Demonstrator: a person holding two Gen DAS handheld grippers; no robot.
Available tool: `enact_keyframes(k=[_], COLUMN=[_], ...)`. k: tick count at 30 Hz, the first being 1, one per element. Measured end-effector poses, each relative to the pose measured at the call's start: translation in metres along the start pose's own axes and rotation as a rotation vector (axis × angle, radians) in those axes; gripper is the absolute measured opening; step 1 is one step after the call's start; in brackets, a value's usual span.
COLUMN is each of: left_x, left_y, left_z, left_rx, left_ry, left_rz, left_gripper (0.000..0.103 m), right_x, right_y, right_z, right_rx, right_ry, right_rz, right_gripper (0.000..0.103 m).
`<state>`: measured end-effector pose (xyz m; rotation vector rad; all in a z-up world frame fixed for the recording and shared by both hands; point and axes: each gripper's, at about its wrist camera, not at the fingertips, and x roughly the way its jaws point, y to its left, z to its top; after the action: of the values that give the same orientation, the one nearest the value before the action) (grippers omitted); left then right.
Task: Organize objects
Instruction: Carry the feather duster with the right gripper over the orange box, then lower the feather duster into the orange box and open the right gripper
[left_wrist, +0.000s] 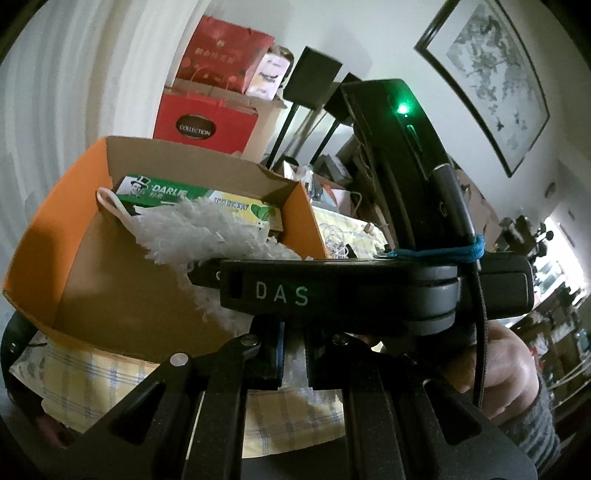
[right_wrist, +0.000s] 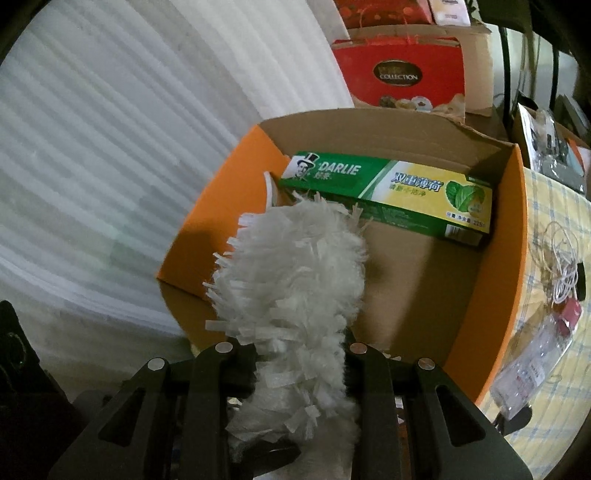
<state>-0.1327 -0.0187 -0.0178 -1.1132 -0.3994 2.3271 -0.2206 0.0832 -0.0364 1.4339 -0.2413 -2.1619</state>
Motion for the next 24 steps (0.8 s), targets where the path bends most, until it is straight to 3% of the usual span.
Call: enact_keyframes(k=[9, 13, 19, 24], left_x=[0.027, 0.034, 0.035, 0.037], left_y=[0.008, 0.013, 0.014, 0.016], left_z=[0.002, -0.002, -0.004, -0.006], left_rx=[-0.028, -0.036, 0.005, 0.006], left_ry=[0.061, 0.091, 0.103, 0.119], left_rz=[-0.017, -0.018, 0.032, 0.051], left_gripper=[0.011, 0.022, 0.03, 0.04], right_x=[0.019, 0.024, 0.037, 0.045], right_y=[-0.009, -0.016, -0.025, -0.029], right_z=[0.007, 0.007, 0.008, 0.01], right_rx=[-0.092, -0.117, -0.121, -0.11], right_ry=[0.08, 0.092, 0.103, 0.135], right_rz=[-0.077, -0.09, -0.123, -0.158], right_gripper=[0.025, 0.025, 0.025, 0.035])
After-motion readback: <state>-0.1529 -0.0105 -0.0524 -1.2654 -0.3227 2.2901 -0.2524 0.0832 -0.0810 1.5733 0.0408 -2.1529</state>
